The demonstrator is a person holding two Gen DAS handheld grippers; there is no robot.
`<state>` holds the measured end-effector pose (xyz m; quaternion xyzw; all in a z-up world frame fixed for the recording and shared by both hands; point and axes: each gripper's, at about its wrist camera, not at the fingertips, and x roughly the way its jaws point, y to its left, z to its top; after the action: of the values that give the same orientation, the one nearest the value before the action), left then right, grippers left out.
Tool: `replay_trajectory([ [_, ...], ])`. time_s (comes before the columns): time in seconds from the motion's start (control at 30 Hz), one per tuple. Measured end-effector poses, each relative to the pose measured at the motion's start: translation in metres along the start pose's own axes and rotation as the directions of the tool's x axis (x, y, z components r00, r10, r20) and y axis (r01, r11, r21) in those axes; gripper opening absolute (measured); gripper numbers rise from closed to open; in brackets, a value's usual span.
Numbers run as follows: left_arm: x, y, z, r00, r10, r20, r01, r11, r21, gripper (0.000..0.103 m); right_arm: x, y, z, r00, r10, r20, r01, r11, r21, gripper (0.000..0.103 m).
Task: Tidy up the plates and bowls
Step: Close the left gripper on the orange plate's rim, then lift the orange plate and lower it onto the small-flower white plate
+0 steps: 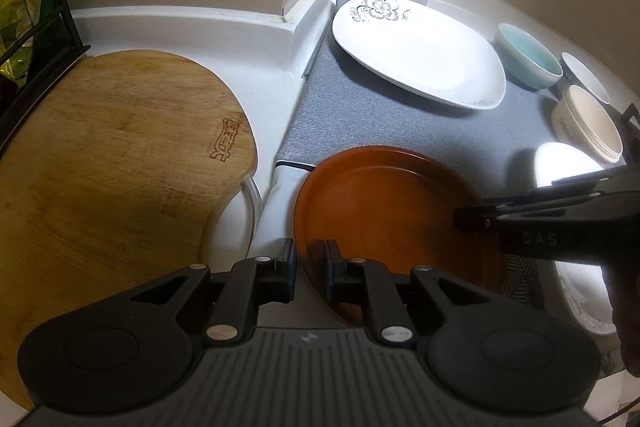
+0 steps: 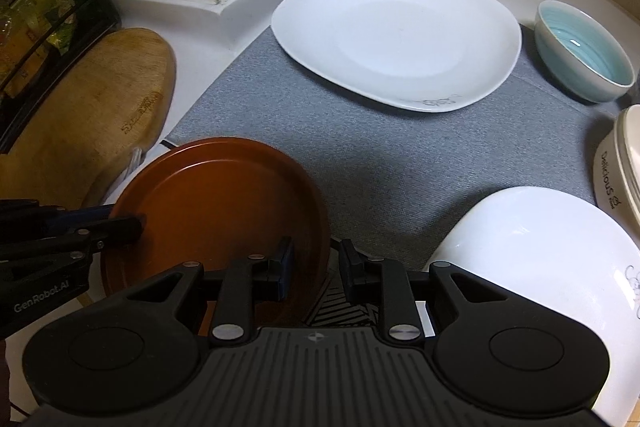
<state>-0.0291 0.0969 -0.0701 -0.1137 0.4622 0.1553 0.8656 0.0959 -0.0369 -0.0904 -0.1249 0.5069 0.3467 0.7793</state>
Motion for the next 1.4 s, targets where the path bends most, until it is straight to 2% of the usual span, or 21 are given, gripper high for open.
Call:
replay_trajectory([
  [0.1, -0.001, 0.000, 0.000, 1.000, 0.008, 0.002, -0.008, 1.000, 0.000, 0.014, -0.001, 0.001, 0.000, 1.000, 0.005, 0.008, -0.005, 1.000, -0.014, 0.021],
  [0.2, -0.006, 0.001, 0.001, 1.000, 0.015, 0.011, -0.015, 1.000, -0.006, 0.014, -0.002, -0.002, -0.001, 1.000, 0.013, 0.018, -0.013, 1.000, -0.003, 0.009],
  [0.47, -0.015, -0.004, 0.001, 0.998, 0.043, 0.042, -0.043, 0.999, -0.015, 0.014, -0.008, -0.011, -0.004, 0.996, 0.072, 0.053, -0.071, 0.997, -0.003, 0.008],
  [0.77, -0.033, -0.020, 0.001, 0.994, 0.037, 0.103, -0.034, 0.999, -0.031, 0.014, -0.034, -0.021, -0.002, 0.994, 0.072, 0.084, -0.070, 0.997, -0.027, 0.008],
  [1.03, -0.046, -0.050, -0.005, 0.991, 0.012, 0.132, -0.012, 1.000, -0.002, 0.014, -0.058, -0.039, -0.009, 0.993, 0.055, 0.105, -0.053, 0.998, -0.025, 0.008],
  [1.4, -0.051, -0.119, -0.007, 0.989, -0.056, 0.138, 0.046, 0.996, 0.075, 0.014, -0.091, -0.094, -0.041, 0.993, 0.016, 0.113, -0.022, 0.998, 0.055, 0.008],
])
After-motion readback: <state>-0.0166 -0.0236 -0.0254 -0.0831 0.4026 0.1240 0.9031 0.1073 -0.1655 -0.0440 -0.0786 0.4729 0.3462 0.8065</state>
